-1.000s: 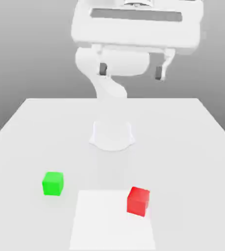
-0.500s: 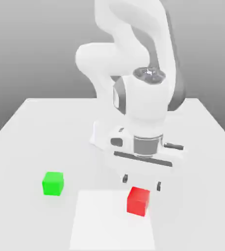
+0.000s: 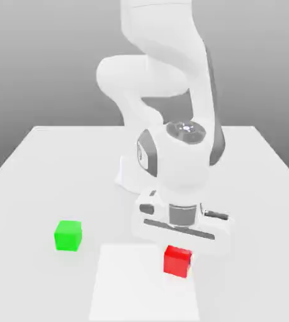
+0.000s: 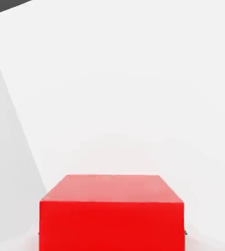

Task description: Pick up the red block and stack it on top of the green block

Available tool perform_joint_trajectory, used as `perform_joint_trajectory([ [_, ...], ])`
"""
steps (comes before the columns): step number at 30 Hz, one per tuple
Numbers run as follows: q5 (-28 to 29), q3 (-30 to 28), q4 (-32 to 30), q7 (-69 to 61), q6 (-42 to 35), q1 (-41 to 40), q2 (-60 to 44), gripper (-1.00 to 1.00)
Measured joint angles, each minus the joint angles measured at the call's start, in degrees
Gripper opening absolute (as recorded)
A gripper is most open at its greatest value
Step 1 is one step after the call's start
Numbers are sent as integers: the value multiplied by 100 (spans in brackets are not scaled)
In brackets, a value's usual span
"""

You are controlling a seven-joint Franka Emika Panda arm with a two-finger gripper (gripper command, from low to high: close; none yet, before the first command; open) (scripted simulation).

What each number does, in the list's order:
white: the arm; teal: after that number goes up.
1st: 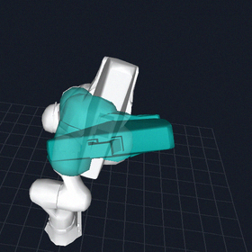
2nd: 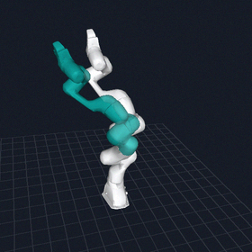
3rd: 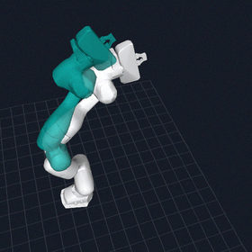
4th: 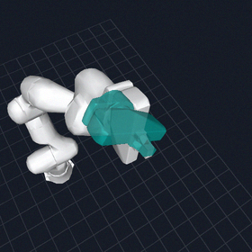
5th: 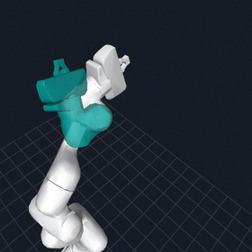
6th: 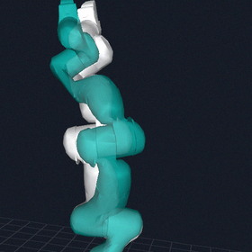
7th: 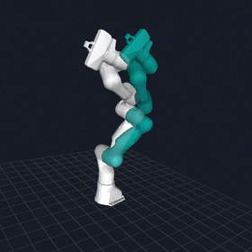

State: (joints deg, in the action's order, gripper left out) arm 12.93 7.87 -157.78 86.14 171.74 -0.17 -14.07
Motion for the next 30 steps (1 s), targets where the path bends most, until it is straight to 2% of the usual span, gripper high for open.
perform_joint_trajectory([
  [7, -764, 517, -89, -544, -614, -330, 764, -100],
  [13, -1235, 603, -237, -835, -1133, -307, 1389, -100],
  [15, -1162, 310, -336, -433, -1244, -376, 1563, -100],
  [18, -1054, -14, -497, 300, -1386, -1232, 1838, -100],
  [25, -1111, -684, -900, 1857, -1678, -2447, 2570, -100],
  [30, -1126, -1003, -974, 2531, -1057, -3027, 2053, -100],
])
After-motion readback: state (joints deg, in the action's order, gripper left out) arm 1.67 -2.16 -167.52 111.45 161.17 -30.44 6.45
